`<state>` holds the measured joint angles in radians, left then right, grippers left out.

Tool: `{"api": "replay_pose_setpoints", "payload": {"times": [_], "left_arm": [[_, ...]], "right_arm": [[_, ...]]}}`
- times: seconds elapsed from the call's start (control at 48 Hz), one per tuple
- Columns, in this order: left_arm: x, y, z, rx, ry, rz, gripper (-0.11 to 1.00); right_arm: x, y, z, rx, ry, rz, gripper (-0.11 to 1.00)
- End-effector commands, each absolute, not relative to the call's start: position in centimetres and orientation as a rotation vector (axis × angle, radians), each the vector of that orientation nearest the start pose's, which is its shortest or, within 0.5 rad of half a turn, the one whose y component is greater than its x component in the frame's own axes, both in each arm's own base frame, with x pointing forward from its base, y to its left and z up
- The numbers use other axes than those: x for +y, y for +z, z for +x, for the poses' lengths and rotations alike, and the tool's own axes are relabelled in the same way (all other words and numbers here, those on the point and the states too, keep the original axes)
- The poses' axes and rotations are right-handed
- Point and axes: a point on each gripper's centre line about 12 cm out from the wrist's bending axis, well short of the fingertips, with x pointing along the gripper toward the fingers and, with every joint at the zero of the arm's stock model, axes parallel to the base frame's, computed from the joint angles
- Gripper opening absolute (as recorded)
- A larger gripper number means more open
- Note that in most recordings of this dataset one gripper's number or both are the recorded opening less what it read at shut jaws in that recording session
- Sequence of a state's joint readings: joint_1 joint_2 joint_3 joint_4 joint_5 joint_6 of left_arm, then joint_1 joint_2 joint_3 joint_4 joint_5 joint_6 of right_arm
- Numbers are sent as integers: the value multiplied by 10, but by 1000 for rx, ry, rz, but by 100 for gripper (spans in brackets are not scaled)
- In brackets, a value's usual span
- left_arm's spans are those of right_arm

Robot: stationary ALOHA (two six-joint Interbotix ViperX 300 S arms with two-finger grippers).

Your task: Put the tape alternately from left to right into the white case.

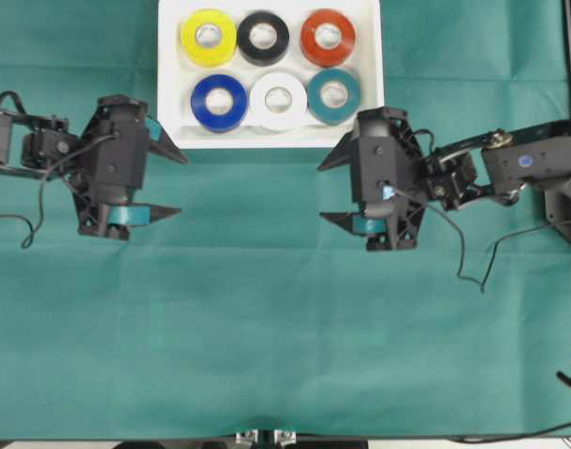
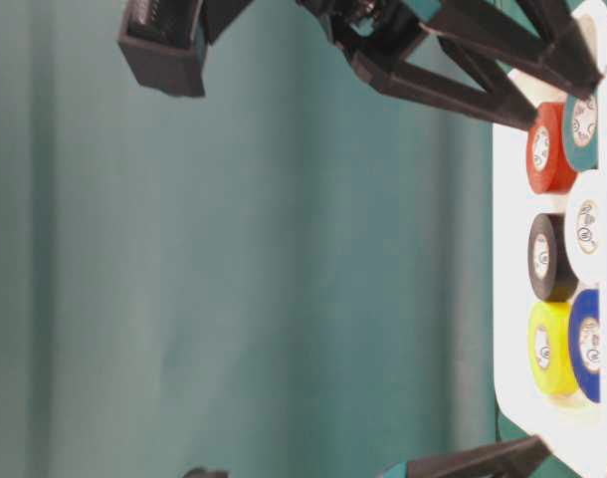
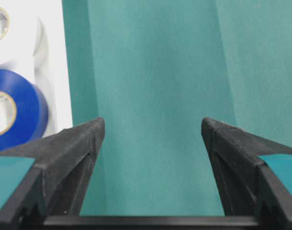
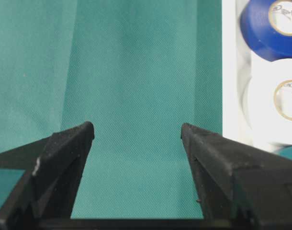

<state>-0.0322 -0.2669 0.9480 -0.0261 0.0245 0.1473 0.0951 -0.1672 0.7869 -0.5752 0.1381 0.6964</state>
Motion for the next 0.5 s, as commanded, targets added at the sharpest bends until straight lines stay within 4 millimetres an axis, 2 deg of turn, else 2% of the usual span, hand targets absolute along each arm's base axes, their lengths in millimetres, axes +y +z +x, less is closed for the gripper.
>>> {"api": "replay_pose_setpoints", "payload": {"times": [0.0,0.479], "left_arm": [[-11,180,298,655,-74,124,89],[-9,196,254,559,-68,119,89]], "right_arm": [[24,193,338,692,-22,61,81],[21,208,306,636,-19,70,81]]}}
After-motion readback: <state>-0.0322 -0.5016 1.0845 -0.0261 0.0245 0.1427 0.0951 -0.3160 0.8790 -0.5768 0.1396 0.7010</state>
